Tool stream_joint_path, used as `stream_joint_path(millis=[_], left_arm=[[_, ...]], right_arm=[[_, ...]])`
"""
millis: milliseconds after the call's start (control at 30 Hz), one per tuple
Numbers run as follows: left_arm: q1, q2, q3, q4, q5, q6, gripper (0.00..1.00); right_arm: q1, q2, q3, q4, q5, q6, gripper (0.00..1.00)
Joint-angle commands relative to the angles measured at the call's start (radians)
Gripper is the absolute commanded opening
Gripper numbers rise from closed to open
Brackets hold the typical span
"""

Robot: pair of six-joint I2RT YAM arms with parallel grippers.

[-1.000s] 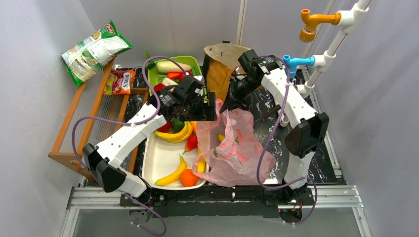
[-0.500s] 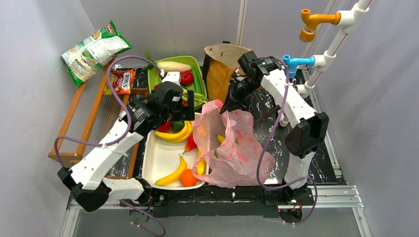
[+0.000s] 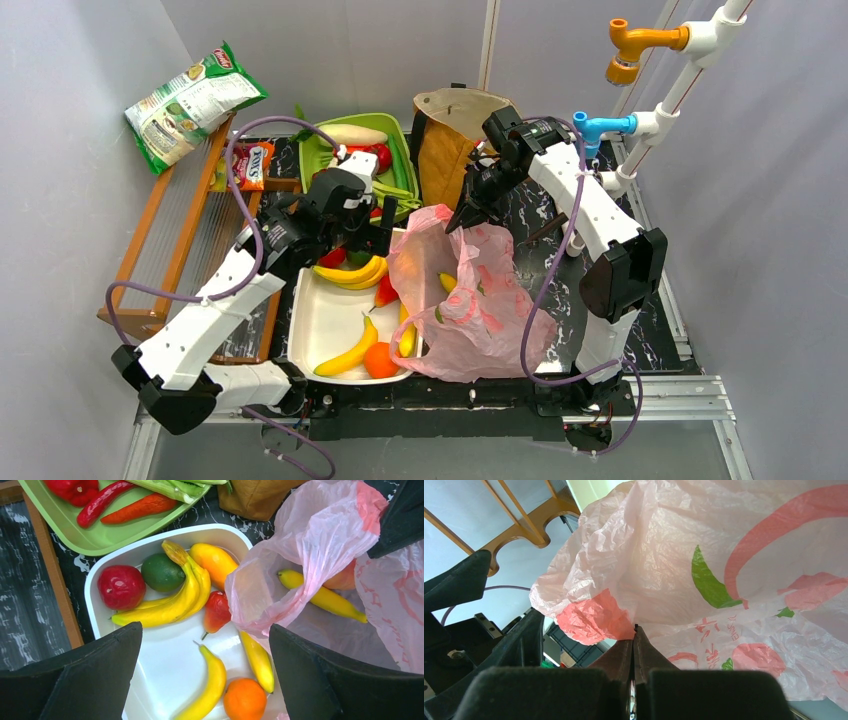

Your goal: Place the food into the grocery bag and tie it

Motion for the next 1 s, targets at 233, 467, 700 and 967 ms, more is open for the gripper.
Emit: stream_joint_path(millis=[233, 467, 700, 967], left_arm=[[0.122, 0.167, 0.262, -0.13, -0.09, -0.048, 0.98], [0.275, 0.32, 0.367, -0.138, -0.086, -0.26, 0.98], [0.349, 0.523, 0.516, -0.177, -0.091, -0.446, 0.98], [0.37, 0.731, 0.682, -0.211, -0.209, -0.404, 0.98]], right_arm=[[-0.008, -0.039, -0.009, -0.004, -0.021, -0.001, 0.01], [-0.009, -0.032, -0.01, 0.005, -0.025, -0.002, 0.01], [-0.008, -0.034, -0.011, 0.005, -0.023, -0.008, 0.01], [-0.011, -0.03, -0.012, 0.014, -0.036, -0.012, 0.01]])
